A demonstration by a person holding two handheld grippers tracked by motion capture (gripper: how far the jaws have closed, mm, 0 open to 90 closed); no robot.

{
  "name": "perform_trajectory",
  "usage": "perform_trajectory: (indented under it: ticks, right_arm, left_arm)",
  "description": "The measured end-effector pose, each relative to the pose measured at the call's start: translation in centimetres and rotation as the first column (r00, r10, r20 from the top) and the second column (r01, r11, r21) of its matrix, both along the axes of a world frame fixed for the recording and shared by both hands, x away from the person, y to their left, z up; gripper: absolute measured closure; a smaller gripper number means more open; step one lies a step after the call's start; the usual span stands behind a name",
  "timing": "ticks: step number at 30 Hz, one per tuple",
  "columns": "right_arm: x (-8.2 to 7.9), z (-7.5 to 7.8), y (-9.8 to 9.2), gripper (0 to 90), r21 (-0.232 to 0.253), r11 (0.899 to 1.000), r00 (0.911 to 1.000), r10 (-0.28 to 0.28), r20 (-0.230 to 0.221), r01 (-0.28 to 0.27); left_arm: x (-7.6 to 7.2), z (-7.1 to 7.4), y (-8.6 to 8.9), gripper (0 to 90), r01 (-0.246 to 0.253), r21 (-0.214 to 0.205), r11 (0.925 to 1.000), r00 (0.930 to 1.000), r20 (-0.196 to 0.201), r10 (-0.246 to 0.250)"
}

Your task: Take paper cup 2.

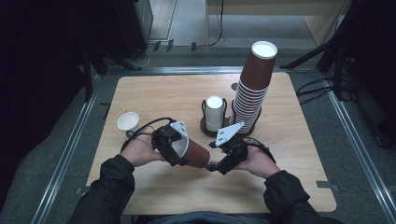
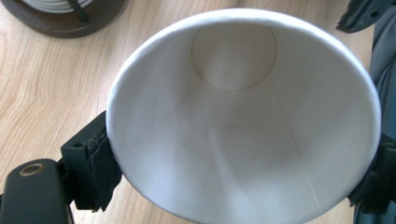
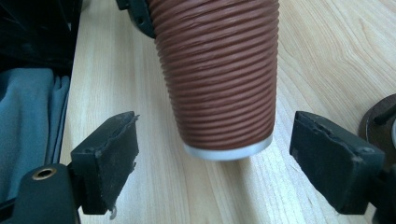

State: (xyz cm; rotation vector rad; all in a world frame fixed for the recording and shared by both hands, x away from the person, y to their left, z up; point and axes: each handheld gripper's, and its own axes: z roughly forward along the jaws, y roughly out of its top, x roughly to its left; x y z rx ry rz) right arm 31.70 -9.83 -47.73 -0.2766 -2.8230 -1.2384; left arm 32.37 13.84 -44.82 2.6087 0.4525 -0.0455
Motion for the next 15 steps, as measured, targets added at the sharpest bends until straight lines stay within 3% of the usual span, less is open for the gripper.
perform_trajectory:
  ticks: [15]
  right_arm:
    - [-0.3,-0.8,1.6,15.2,-0.052,0.998,0.9994,0.033,0.006,-0.032]
  left_arm:
    - [-0.5,0.2,-1.8,9.7,0.059,-0.026,0.9979,0.9982,-0.012,-0.059]
